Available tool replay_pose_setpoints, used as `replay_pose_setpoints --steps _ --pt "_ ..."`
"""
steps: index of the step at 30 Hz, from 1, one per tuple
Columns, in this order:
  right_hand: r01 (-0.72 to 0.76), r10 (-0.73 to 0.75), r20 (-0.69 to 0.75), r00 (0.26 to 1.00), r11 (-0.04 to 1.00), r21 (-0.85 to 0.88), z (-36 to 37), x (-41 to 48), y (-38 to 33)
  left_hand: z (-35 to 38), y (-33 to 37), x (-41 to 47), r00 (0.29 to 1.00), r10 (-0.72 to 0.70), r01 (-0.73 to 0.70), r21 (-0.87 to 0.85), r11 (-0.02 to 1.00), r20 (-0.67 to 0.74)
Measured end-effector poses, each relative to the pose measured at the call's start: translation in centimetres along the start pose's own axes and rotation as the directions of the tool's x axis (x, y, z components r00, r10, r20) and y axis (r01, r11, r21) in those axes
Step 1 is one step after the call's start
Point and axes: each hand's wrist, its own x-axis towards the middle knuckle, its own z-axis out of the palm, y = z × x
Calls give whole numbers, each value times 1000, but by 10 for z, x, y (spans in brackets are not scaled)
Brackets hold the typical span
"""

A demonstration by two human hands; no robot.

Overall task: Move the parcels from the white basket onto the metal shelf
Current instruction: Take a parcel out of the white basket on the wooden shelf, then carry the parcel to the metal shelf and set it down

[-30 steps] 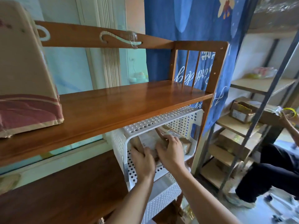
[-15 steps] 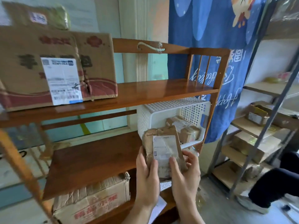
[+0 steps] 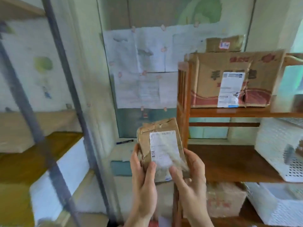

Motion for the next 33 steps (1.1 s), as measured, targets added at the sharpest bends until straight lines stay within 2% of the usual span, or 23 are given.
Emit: replay_pose_setpoints --steps 3,5,8,9,11,12,14,18,20,22,24,26,29,33 --pt "-103 63 239 969 982 159 65 -18 2 -74 32 9 1000 -10 10 -22 1000 25" --pt "-104 42 285 958 973 206 93 -19 -3 -118 50 14 1000 -2 1 38 999 12" --pt "-179 97 316 944 953 242 119 -4 -34 -182 85 36 990 -67 72 31 997 -122" --pt "-181 99 337 936 959 219 125 3 -46 -199 93 44 990 -84 87 27 996 -112" --pt "-140 80 388 918 982 129 139 14 -72 -222 105 53 981 -176 171 72 983 77" --pt "-114 76 396 915 991 73 147 18 -85 -227 110 55 958 -229 215 95 972 170" --pt "-111 99 361 928 994 13 162 24 -103 -233 115 56 938 -280 261 115 958 206" --pt "-26 6 162 987 992 121 178 13 -102 -228 106 44 960 -281 281 -51 958 4" --pt "-41 -2 245 970 984 171 187 -8 -93 -216 97 34 953 -298 289 -148 946 -49" --pt "31 -71 322 944 991 127 194 -26 -83 -212 94 27 951 -307 298 -162 941 -32" --pt "76 -124 343 931 986 150 190 -30 -80 -217 100 28 952 -302 307 -108 946 55" --pt "54 -139 374 917 972 227 180 -26 -90 -220 109 34 937 -299 316 -74 946 183" --pt "27 -150 398 905 954 298 166 -22 -108 -204 127 40 944 -192 250 -198 948 269" --pt "70 -209 389 897 937 341 155 -12 -108 -181 122 40 977 -69 114 -221 969 202"
